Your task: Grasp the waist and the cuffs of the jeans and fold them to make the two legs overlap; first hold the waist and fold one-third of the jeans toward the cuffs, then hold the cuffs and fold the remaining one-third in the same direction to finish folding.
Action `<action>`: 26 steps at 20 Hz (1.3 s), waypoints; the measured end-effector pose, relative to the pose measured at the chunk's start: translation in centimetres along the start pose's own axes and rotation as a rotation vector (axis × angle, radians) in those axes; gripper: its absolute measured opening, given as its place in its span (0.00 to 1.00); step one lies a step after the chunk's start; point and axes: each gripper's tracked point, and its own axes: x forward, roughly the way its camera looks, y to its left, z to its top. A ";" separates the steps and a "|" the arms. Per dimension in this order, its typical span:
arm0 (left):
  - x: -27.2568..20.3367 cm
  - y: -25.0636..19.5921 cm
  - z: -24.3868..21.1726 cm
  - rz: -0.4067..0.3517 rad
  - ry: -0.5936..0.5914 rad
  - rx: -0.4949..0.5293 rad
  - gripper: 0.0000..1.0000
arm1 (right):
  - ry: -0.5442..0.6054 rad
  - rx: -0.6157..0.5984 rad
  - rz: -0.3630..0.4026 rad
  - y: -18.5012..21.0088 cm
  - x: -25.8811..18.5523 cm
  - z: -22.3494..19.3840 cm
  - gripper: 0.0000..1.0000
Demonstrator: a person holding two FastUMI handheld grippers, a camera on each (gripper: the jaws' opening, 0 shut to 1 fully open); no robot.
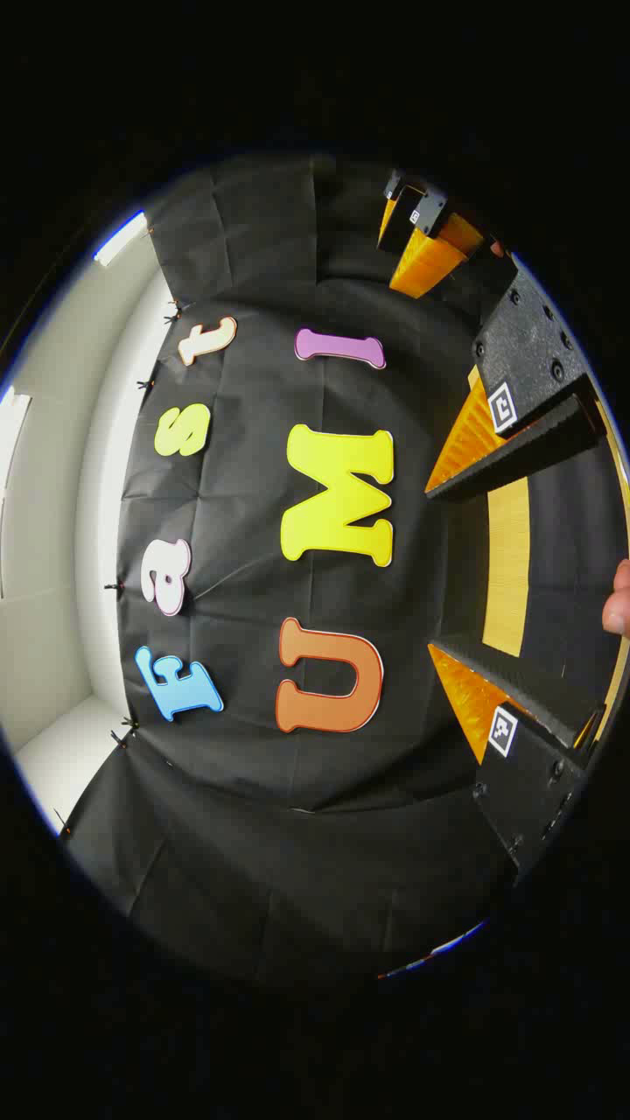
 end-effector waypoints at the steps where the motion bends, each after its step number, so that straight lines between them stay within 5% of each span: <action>1: -0.1 0.1 0.0 0.002 0.001 0.001 0.97 | 0.000 0.001 -0.003 -0.1 0.0 0.0 0.94; 26: 0.7 0.4 -0.6 0.024 0.016 0.007 0.97 | 0.030 -0.022 -0.031 -3.4 0.6 -1.3 0.94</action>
